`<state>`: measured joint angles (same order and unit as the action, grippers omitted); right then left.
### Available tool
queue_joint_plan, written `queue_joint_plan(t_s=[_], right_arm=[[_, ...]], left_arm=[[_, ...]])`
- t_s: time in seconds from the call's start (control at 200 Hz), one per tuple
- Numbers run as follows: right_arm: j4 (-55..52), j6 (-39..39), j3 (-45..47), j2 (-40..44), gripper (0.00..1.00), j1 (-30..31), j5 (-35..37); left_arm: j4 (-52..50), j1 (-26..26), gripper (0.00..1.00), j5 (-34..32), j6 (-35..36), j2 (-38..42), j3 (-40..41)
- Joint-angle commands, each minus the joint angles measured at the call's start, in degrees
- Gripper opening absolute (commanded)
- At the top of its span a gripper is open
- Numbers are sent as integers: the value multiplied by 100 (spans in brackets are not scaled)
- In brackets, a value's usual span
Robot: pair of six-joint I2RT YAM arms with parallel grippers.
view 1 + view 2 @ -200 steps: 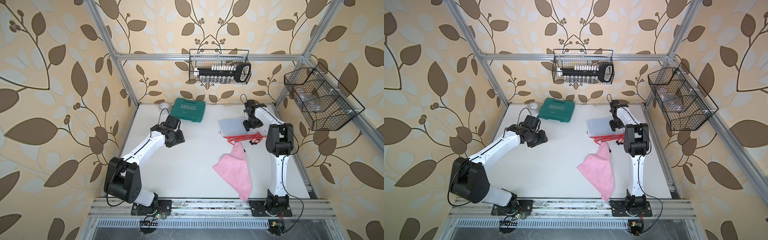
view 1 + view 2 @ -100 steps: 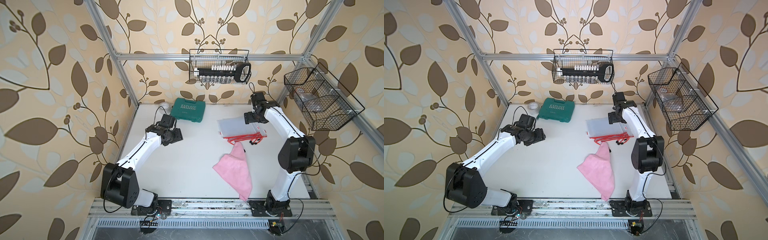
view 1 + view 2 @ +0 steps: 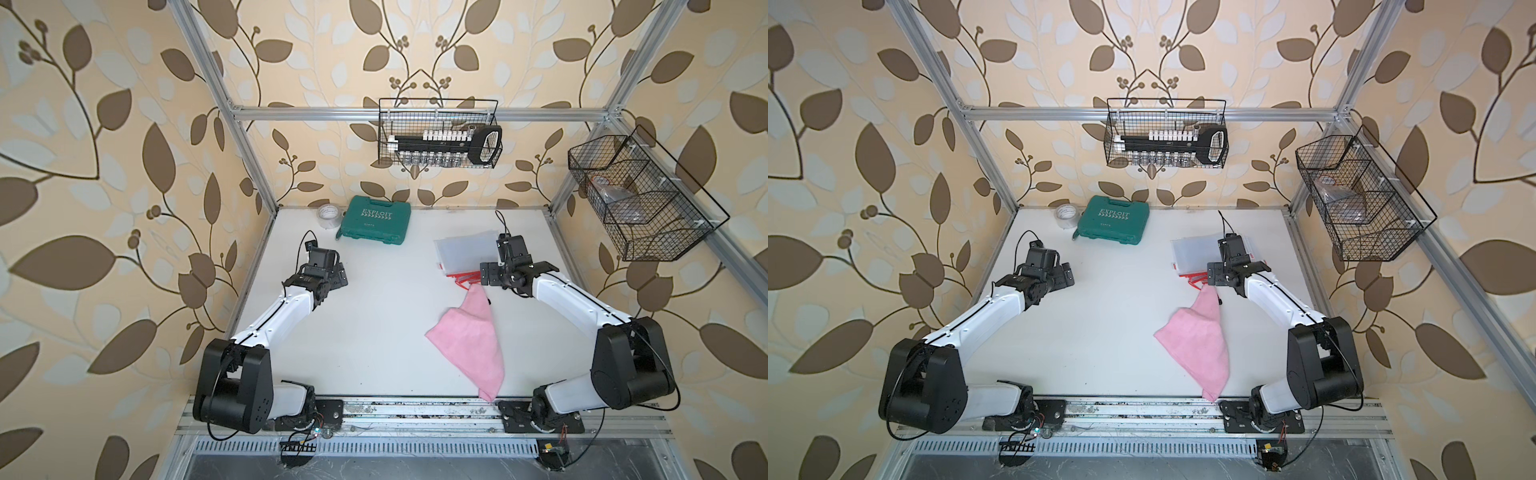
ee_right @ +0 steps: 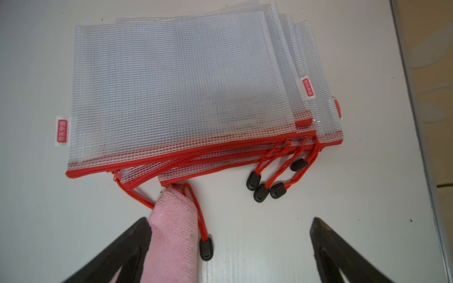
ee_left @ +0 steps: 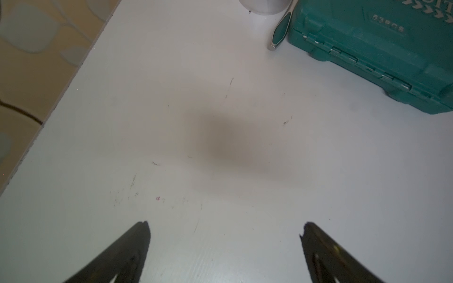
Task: Wipe the document bag
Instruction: Reset both arms
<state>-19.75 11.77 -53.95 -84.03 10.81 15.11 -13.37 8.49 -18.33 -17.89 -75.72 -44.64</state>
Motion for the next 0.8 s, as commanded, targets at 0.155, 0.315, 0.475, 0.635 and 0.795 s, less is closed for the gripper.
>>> queue_joint_plan(t_s=[0.155, 0.315, 0.475, 0.635, 0.795], right_arm=[[1963, 23, 738, 340, 98, -579, -312], [2291, -248, 956, 255, 98, -712, 213], [3053, -271, 1523, 205, 98, -1015, 417], [3931, -78, 2135, 106, 98, -1124, 443], [5173, -313, 2811, 357, 98, -1045, 731]], left_arm=[[2319, -377, 99, -293, 1172, -393, 899], [3637, -602, 99, -110, 1023, -484, 1477], [4881, -669, 99, -43, 1155, -645, 1971], [4980, -673, 99, 302, 1278, -645, 2070], [5734, -628, 99, 297, 1323, -896, 2429]])
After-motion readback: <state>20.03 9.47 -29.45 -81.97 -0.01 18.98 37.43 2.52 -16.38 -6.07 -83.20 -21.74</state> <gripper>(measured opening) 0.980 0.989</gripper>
